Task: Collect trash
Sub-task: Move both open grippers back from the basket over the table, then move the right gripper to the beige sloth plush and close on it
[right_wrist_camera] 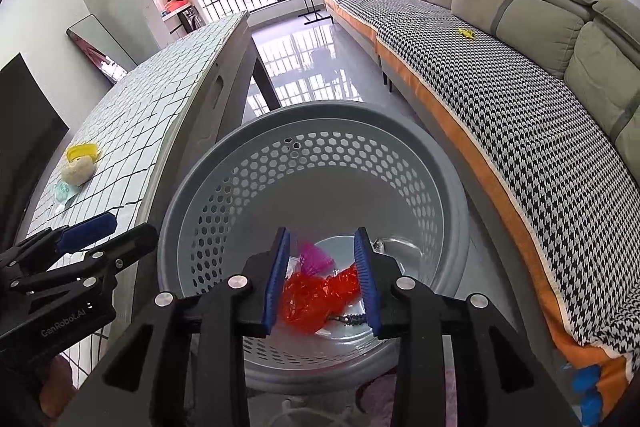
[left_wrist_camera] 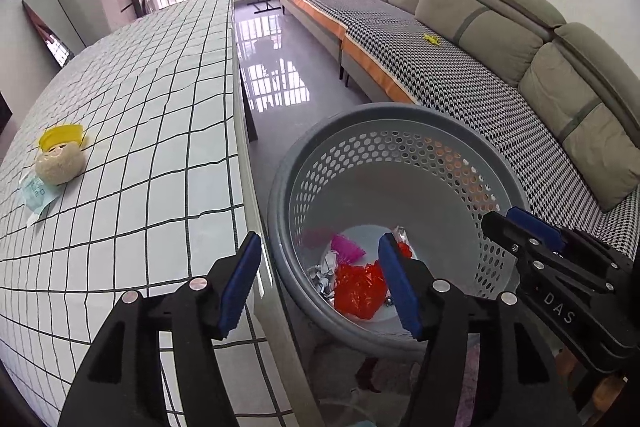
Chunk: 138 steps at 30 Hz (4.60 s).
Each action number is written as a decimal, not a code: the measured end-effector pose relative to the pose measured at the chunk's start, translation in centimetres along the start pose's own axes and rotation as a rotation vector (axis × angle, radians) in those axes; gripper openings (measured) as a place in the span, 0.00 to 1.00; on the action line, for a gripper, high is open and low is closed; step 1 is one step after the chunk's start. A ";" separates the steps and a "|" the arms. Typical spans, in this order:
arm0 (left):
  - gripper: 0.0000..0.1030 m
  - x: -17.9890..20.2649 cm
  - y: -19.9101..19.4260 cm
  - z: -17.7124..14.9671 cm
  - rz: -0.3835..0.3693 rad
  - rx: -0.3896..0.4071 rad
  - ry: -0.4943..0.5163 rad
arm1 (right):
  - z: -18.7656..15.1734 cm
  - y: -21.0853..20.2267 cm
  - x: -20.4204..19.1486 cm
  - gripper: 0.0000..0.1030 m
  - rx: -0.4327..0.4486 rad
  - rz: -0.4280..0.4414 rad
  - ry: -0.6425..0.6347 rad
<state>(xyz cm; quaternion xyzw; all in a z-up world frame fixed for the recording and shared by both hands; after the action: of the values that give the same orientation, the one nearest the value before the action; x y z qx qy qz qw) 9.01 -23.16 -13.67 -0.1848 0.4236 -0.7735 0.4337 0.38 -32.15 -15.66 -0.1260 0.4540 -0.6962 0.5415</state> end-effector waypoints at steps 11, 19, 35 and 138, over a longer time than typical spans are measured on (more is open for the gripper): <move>0.67 -1.7 -1.9 0.0 0.032 0.045 -0.031 | 0.1 -0.5 -1.5 0.47 0.019 0.005 -0.017; 0.70 -2.9 -2.7 0.3 0.046 0.073 -0.043 | 0.7 -0.5 -2.2 0.52 0.026 0.015 -0.003; 0.71 -6.0 -4.2 -0.4 0.061 0.082 -0.056 | 0.7 -2.3 -4.4 0.55 0.080 0.040 -0.001; 0.94 -37.5 -6.4 -12.3 0.356 0.081 -0.503 | 0.0 15.1 -43.9 0.76 -0.185 0.261 -0.479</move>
<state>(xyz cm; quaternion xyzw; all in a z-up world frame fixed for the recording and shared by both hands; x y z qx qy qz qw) 18.53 15.63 -12.41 -0.2761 0.2974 -0.6318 0.6604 26.81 5.92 -13.42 -0.2763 0.3871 -0.5265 0.7047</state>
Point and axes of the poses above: each gripper's, at about its wrist camera, not at the fingertips, and y roughly the way its jaws point, x to its right, z to its top, the point moved 10 cm from there along y, roughly the way its jaws point, and after that the axes turned 8 degrees about y, right-handed, at the moved point
